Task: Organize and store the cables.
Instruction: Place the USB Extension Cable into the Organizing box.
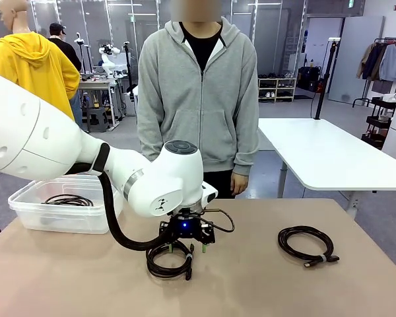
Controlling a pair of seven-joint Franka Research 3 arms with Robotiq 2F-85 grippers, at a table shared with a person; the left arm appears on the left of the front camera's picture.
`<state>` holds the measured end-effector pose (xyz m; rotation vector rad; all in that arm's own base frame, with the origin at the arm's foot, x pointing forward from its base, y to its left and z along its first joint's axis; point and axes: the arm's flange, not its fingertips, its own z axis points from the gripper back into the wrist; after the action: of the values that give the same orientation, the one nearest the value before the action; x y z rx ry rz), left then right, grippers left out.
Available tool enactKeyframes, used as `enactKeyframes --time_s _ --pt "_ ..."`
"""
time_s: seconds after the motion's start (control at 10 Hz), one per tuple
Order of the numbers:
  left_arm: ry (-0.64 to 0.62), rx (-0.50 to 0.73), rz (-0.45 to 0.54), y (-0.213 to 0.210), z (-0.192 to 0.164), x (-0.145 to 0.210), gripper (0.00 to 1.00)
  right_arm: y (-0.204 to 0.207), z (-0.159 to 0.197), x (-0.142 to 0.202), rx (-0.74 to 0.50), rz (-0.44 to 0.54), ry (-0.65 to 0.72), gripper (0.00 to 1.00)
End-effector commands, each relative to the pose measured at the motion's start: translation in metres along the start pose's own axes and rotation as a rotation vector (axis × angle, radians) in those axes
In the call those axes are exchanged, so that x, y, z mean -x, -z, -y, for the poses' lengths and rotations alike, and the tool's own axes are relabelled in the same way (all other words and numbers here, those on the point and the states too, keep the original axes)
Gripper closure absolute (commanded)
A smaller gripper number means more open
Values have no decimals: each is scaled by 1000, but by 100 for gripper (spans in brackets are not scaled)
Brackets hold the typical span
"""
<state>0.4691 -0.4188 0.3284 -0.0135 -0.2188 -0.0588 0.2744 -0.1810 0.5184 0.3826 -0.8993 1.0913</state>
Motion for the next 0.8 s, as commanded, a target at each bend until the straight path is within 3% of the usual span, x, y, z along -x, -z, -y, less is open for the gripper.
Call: enactKeyframes --time_s 0.0,0.7 --pt "-63 -28 44 10 8 -1 0 0 0 -1 0 -2 -1 0" --pt "-77 -26 -30 21 3 -1 0 0 0 -1 0 -2 -1 0"
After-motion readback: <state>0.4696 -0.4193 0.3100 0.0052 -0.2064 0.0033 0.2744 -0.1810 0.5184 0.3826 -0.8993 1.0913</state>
